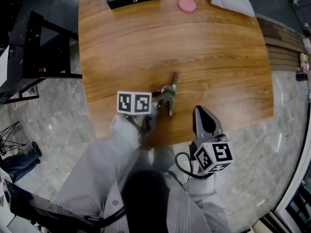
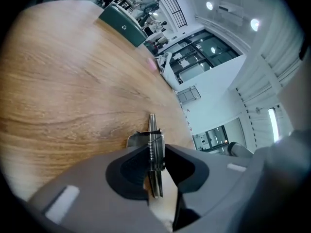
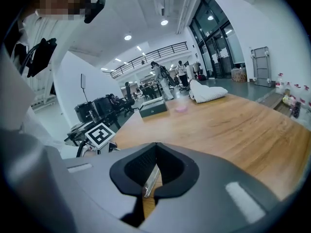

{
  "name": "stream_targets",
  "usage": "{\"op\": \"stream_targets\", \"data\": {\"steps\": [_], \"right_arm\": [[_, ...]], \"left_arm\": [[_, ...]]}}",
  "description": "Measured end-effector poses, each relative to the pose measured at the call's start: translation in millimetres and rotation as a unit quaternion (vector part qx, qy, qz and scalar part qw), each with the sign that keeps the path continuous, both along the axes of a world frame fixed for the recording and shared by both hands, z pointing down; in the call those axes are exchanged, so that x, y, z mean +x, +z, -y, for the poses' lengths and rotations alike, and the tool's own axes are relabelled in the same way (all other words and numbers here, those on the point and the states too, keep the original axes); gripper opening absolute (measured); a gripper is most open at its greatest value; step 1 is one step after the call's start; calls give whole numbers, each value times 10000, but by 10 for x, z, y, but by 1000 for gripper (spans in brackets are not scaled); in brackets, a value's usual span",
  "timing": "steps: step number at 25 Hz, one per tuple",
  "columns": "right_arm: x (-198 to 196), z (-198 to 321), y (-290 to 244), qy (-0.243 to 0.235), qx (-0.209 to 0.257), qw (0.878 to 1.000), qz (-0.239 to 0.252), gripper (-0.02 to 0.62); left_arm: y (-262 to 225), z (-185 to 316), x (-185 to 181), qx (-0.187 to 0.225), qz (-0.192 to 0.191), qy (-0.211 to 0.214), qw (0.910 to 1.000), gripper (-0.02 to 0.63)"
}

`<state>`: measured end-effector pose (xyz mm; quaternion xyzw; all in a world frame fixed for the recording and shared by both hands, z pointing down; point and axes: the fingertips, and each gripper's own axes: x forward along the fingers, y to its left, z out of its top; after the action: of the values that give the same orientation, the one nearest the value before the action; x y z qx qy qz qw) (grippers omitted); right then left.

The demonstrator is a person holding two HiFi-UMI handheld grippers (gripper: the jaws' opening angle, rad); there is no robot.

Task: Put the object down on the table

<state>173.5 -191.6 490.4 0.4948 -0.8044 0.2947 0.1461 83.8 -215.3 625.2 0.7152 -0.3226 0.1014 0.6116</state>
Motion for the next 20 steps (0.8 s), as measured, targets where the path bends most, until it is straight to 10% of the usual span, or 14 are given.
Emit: {"op": "stream_targets", "data": {"steps": [16, 20], "right_arm": [[-89, 8, -269, -197, 392, 9990, 78, 14], [-257, 49, -593, -426, 799, 9958, 135, 14]], "left_arm": [[-200, -153, -378, -173, -165, -578, 9980, 179], [-713, -126, -533, 558, -91, -734, 9957, 46]]}}
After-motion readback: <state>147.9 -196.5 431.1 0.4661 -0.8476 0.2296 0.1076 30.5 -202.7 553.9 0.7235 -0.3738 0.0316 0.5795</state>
